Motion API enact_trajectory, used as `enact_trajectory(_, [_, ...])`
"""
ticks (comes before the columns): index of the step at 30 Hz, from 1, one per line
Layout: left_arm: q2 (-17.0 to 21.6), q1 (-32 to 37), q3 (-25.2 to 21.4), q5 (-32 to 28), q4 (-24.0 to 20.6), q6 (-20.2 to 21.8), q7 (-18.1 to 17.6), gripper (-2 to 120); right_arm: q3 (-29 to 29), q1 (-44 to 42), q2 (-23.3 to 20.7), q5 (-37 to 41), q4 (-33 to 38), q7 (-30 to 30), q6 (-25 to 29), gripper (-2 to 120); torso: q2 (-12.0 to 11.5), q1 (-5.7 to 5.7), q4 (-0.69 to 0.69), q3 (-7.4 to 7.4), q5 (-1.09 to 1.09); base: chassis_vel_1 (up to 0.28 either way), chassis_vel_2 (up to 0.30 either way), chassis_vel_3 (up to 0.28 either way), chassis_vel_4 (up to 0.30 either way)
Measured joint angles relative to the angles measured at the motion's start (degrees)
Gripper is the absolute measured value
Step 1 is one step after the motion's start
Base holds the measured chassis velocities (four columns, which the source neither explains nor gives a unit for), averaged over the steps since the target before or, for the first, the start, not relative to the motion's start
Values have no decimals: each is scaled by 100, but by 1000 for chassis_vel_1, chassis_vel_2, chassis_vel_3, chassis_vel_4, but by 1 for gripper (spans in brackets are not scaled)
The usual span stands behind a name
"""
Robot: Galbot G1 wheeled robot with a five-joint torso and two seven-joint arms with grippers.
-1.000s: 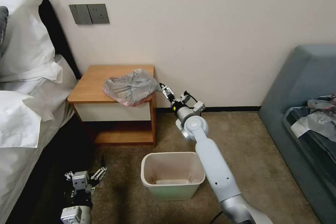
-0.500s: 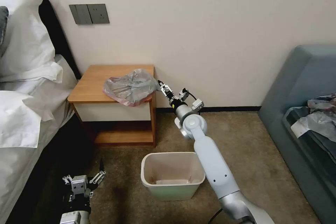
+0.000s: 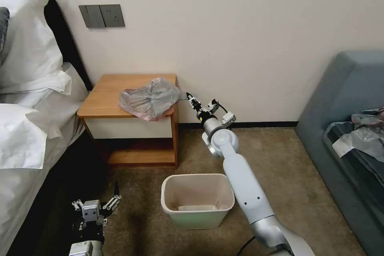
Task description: Pick up the garbage bag from the table and place it over the trash can.
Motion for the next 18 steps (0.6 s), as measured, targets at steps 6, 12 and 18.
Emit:
enact_trajectory(6, [1, -3, 5, 6, 0, 5, 0, 100, -19, -4, 0, -38, 23, -13, 16, 0, 0, 0, 0, 0, 0, 0, 0, 0, 0])
enact_trajectory(12, [1, -32, -5, -26, 3, 10, -15, 100, -185, -221, -1, -52, 315, 72, 105, 0, 0, 0, 0, 0, 0, 0, 0, 0, 0])
enact_trajectory(18, [2, -139, -57, -202, 16, 23, -81, 100, -516, -677, -1, -41, 1128, 371, 241, 0, 0, 0, 0, 0, 0, 0, 0, 0, 0])
